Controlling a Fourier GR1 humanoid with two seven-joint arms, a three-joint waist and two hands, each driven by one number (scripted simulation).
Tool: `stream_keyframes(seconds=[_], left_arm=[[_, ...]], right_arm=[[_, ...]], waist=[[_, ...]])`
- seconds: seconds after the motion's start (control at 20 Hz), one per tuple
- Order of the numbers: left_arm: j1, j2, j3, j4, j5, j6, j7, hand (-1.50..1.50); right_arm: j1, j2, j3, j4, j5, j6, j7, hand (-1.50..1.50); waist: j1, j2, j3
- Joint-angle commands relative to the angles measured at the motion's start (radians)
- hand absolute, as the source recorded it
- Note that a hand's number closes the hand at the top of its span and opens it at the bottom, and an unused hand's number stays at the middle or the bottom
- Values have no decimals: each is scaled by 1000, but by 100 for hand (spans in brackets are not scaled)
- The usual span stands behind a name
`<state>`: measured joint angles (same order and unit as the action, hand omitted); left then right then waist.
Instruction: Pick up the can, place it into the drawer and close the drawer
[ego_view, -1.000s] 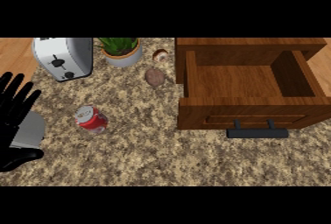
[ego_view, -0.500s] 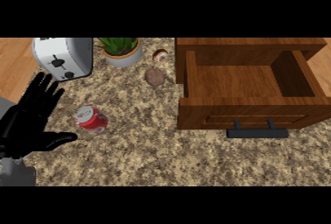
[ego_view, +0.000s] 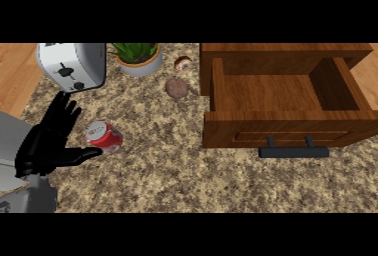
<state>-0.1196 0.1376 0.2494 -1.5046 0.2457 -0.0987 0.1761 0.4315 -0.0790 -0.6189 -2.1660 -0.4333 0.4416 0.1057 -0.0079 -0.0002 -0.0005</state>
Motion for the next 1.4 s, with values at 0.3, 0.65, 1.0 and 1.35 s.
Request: stream_keyframes(seconds=[0.3,0.65,1.0,1.35], left_arm=[[-38,41,68,306,-38,-20,-248,-150],[-68,70,74,507,-53,-59,-364,-150],[-109,74,84,698,-48,-93,-486,-150],[-201,66,81,889,-51,-108,-566,-150]], right_arm=[[-83,-39,-56,69,-11,16,30,-150],[-10,2,-98,-3,-58,84,52,-150],[41,76,-36,-68,-20,57,23,-150],[-24,22,-130,-73,-118,65,142,-150]], waist=[[3,1,0],[0,0,0],[-2,0,0],[-4,1,0]])
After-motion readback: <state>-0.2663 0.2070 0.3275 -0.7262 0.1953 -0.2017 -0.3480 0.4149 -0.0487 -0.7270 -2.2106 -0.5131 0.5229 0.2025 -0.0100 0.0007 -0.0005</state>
